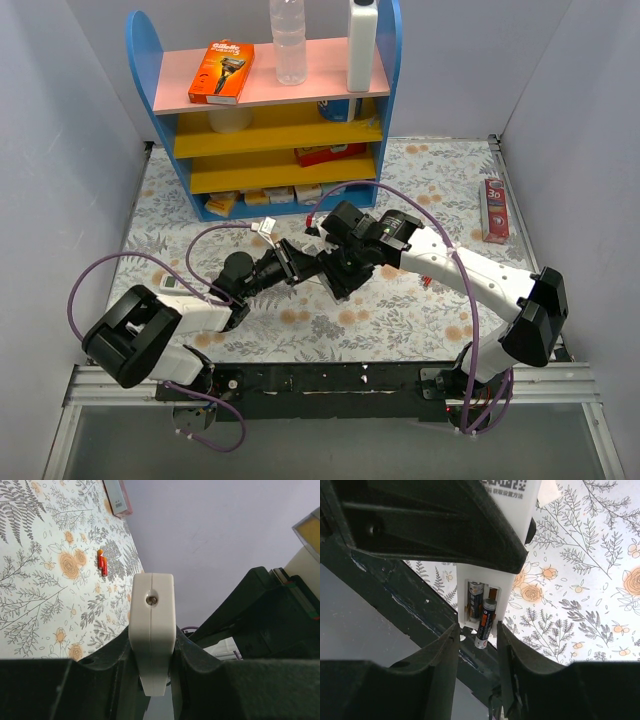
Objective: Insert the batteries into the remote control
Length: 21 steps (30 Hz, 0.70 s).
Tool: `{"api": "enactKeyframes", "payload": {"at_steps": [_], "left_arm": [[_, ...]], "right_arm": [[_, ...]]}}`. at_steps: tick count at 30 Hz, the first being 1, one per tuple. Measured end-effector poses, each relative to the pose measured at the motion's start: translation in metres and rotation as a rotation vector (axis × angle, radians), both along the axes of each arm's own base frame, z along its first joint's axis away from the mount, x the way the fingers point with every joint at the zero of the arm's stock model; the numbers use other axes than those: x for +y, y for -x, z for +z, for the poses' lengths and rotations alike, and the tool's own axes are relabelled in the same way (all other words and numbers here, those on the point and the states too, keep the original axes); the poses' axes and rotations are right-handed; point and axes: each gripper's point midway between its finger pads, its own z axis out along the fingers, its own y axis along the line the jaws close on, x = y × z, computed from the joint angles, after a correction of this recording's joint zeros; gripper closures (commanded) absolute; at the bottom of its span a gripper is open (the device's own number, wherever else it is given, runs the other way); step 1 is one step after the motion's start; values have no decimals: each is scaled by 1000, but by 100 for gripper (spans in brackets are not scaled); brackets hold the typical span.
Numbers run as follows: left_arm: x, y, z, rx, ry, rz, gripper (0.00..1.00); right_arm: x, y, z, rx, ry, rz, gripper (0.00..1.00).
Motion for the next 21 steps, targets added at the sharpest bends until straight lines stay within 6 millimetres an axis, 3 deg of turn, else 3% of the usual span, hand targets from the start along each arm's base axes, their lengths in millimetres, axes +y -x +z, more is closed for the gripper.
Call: {"api": "enactKeyframes", "payload": {"at_steps": [6,11,17,21], "left_arm": [[-2,-1,-8,52,5,-2,100],[-3,-1,-18,118,-1,-5,100],[-4,-1,-24,177,-11,-14,100],[-7,-2,-24,206,-24,-27,100]], "right_arm": [[1,-4,5,-35,-16,14,52],[1,-6,20,-100,-63,77,52],[-10,0,51,-280,-181,307,57],[-24,14,45,-362,-212,494,61]]}}
